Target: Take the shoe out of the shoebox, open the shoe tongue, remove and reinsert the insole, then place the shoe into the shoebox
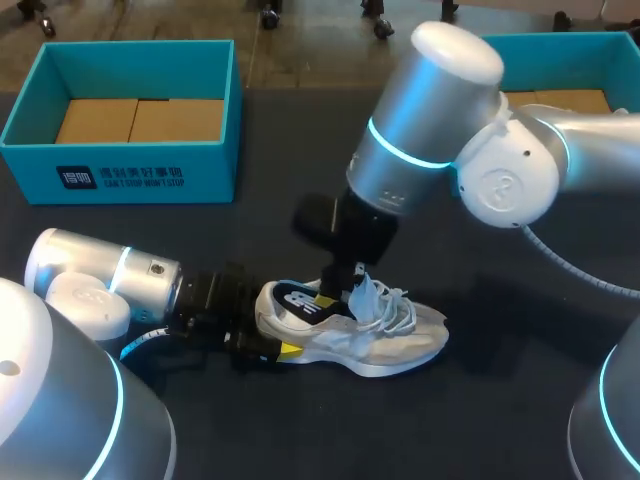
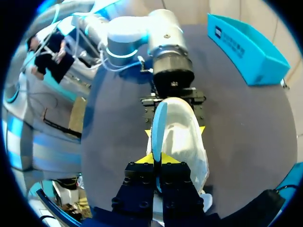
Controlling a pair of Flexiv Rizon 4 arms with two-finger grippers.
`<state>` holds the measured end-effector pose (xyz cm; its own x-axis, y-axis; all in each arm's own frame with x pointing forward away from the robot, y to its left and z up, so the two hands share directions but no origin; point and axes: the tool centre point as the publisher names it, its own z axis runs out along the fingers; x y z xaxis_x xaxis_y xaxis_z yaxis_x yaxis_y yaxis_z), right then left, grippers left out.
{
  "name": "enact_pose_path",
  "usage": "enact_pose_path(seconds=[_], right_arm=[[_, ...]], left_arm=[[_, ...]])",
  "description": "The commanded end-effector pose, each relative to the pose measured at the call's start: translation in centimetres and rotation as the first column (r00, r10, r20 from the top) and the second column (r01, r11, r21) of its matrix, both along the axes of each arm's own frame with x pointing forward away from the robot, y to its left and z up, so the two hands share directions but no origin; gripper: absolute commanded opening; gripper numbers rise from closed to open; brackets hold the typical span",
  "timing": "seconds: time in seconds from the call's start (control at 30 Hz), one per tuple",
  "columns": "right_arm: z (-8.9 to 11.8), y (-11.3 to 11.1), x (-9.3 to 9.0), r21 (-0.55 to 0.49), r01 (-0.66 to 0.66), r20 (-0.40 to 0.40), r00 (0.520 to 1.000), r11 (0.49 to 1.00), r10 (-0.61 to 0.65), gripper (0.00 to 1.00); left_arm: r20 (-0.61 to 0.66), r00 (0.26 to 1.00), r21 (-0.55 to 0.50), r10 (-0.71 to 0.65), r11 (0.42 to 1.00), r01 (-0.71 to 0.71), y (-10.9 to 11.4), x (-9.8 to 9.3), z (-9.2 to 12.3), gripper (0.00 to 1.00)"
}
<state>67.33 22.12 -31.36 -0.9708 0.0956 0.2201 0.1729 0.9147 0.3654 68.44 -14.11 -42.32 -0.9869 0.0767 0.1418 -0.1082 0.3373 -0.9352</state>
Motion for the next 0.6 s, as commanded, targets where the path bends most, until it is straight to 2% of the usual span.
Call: enact_pose_path(seconds=[0.03, 0.37, 0.6], right_arm=[[-0.2, -0.2, 0.5, 0.028, -0.041, 0.0, 0.999, 0.999, 0.041, 0.0], [0.2, 0.4, 0.3, 0.074, -0.123, 0.036, 0.992, 0.99, 0.121, 0.0], [0.2, 1.3, 0.8, 0.082, -0.177, 0.031, 0.984, 0.981, 0.175, 0.0]], left_arm=[[0.0, 1.0, 0.001, 0.0, 1.0, 0.0, -0.1, 0.2, -0.3, 0.0], [0.0, 1.0, 0.001, 0.0, 1.0, 0.0, -0.1, 0.2, -0.3, 0.0], [0.0, 1.0, 0.001, 0.0, 1.0, 0.0, -0.1, 0.2, -0.3, 0.0]])
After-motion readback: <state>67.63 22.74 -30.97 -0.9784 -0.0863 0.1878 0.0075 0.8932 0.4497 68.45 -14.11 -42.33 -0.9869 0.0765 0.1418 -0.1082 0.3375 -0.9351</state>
